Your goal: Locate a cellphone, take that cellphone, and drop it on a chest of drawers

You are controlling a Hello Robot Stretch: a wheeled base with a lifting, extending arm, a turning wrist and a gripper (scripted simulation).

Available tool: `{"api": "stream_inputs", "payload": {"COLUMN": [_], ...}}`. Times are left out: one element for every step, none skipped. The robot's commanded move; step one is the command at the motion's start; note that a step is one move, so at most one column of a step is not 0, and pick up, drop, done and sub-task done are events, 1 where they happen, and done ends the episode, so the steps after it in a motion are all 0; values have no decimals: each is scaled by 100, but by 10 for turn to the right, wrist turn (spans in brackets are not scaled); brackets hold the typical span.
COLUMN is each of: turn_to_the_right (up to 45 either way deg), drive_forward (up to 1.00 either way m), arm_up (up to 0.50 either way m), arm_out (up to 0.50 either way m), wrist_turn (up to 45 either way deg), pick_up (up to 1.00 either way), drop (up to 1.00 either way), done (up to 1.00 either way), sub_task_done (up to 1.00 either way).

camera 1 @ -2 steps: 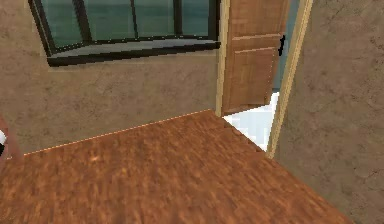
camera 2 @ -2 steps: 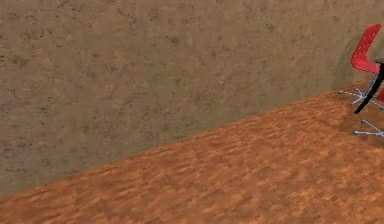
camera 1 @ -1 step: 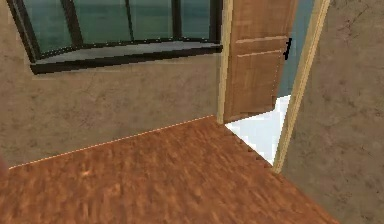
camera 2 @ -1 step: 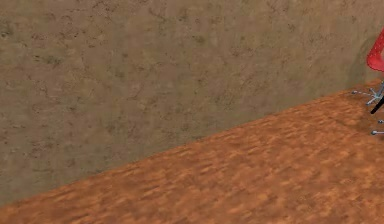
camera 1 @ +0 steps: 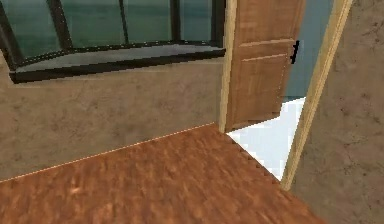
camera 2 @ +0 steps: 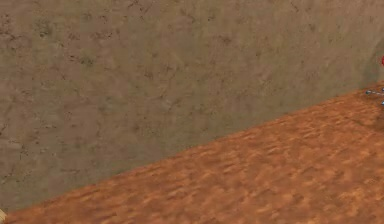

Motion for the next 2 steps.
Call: {"api": "stream_inputs", "payload": {"turn_to_the_right": [150,0], "drive_forward": [0,100], "arm_up": [0,0], "arm_out": [0,0], "wrist_turn": [0,0], "pick_up": [0,0], "drop": [0,0], "done": [0,0], "sub_task_done": [0,0]}}
